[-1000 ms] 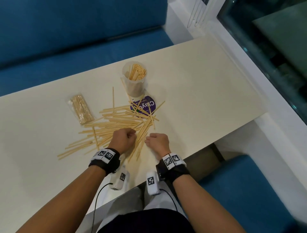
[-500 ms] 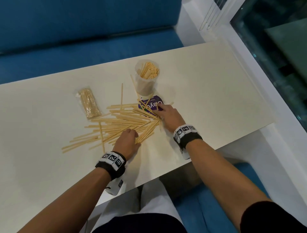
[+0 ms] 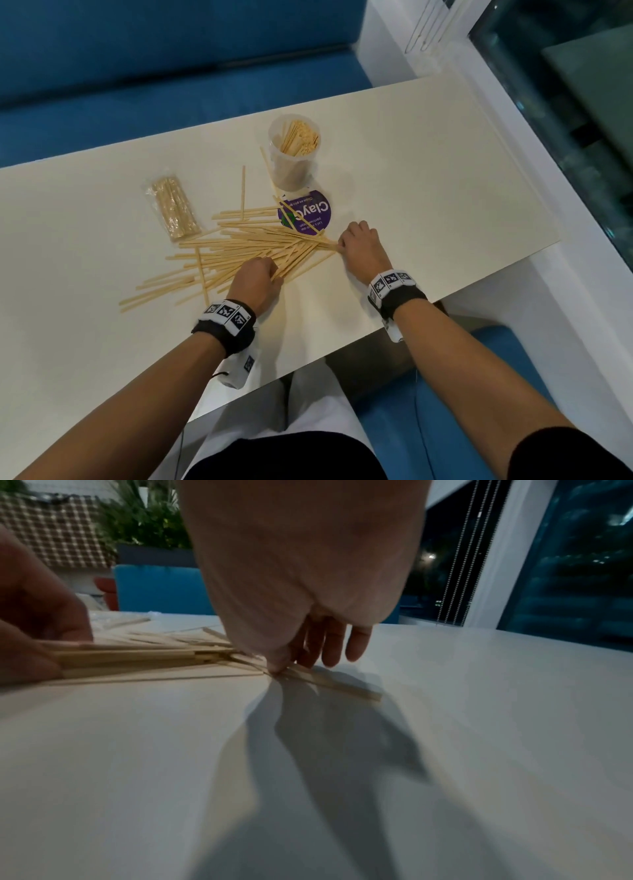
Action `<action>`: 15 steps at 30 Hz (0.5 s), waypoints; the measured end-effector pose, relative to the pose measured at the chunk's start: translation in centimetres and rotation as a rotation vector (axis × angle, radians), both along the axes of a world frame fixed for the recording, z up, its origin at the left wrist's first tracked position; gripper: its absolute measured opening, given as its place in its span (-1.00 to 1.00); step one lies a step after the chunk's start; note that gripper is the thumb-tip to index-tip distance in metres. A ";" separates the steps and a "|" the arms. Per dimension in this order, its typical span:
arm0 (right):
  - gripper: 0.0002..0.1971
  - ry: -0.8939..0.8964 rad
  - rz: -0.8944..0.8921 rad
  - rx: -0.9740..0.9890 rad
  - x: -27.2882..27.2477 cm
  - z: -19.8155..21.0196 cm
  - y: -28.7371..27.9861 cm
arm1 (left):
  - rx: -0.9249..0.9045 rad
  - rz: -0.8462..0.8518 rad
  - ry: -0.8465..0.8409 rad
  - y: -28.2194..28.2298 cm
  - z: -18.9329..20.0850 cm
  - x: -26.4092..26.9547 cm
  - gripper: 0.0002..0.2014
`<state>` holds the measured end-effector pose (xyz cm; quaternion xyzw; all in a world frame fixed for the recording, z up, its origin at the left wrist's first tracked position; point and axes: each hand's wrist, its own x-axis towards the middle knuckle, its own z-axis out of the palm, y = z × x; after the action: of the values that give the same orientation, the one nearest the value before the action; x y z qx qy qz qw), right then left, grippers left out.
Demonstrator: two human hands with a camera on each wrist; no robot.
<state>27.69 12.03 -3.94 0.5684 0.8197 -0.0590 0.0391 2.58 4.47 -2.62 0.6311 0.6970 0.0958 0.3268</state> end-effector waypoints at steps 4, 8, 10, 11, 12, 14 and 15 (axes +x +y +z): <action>-0.83 -0.023 -0.034 -0.072 -0.1 0.7 -0.5 | 0.014 -0.010 -0.011 -0.1 0.1 -0.1 -0.86; -0.85 0.038 -0.094 -0.041 0.7 2.2 0.5 | 0.015 -0.016 -0.019 -0.3 0.3 -0.5 -0.85; -0.86 0.113 -0.110 -0.038 1.0 3.0 1.0 | 0.018 -0.011 -0.030 -0.5 0.4 -0.5 -0.82; -0.86 0.137 -0.094 -0.025 0.9 3.4 1.1 | 0.022 -0.009 -0.035 -0.5 0.5 -0.5 -0.82; -0.85 0.146 -0.065 -0.010 0.7 3.7 1.0 | 0.033 -0.007 -0.041 -0.6 0.5 -0.6 -0.82; -0.85 0.147 0.029 0.004 -0.2 4.1 0.7 | 0.080 0.025 -0.055 -0.9 0.5 -0.7 -0.85; -0.86 0.144 0.088 0.006 -0.8 4.1 0.4 | 0.110 0.053 -0.058 -1.0 0.6 -0.8 -0.86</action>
<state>26.94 12.45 0.16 0.5261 0.8448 -0.0954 -0.0192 1.78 3.48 -2.04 0.6265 0.6973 0.1608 0.3087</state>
